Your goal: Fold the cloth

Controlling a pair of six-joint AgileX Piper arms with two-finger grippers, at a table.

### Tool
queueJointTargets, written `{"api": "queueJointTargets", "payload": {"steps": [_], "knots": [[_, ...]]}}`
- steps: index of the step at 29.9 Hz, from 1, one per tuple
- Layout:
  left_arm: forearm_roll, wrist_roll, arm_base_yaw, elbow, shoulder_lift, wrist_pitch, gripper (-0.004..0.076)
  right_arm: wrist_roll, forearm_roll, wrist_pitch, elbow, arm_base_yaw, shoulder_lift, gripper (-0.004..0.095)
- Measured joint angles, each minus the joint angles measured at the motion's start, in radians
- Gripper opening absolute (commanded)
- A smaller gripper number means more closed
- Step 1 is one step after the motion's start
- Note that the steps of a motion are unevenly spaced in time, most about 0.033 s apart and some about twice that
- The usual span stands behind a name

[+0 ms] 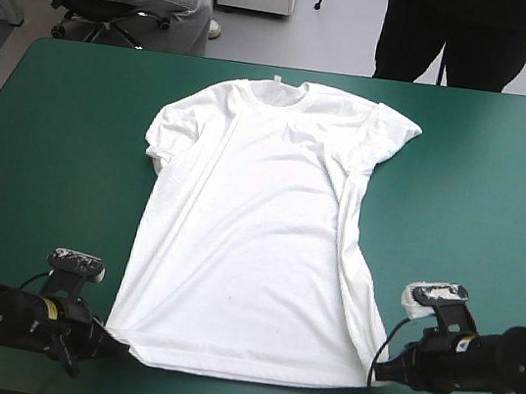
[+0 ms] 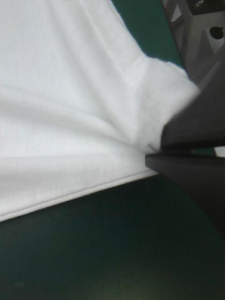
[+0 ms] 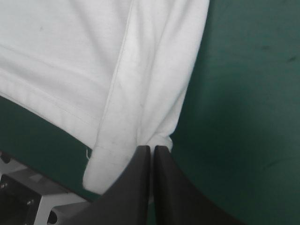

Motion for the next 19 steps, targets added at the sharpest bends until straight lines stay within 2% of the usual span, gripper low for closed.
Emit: {"api": "queueJointTargets", "payload": {"steps": [4,6,7,9,11,13,15,19], "knots": [[-0.035,0.0,0.0,0.018,-0.078,0.058,-0.0016,0.032,0.004,0.062,0.054,0.0,-0.079,-0.0008],[-0.066,0.0,0.0,0.027,-0.096,0.063,-0.0001,0.049,0.008,0.084,0.068,0.0,-0.101,0.0057],[-0.077,0.0,0.0,0.029,-0.099,0.064,0.0022,0.053,0.01,0.09,0.071,0.0,-0.105,0.0124],[-0.097,0.006,0.0,0.029,-0.103,0.062,0.0105,0.059,0.013,0.098,0.074,0.0,-0.109,0.0283],[-0.109,0.028,0.0,0.029,-0.103,0.061,0.0249,0.062,0.017,0.098,0.075,0.0,-0.109,0.047],[-0.13,0.048,0.0,0.029,-0.103,0.062,0.0395,0.07,0.032,0.094,0.075,0.0,-0.109,0.0594],[-0.149,0.053,0.0,0.024,-0.103,0.067,0.0482,0.077,0.054,0.091,0.065,0.0,-0.109,0.0613],[-0.122,0.012,0.0,-0.061,-0.103,0.068,0.0467,0.096,0.065,0.088,-0.029,0.0,-0.109,0.0556]]}}
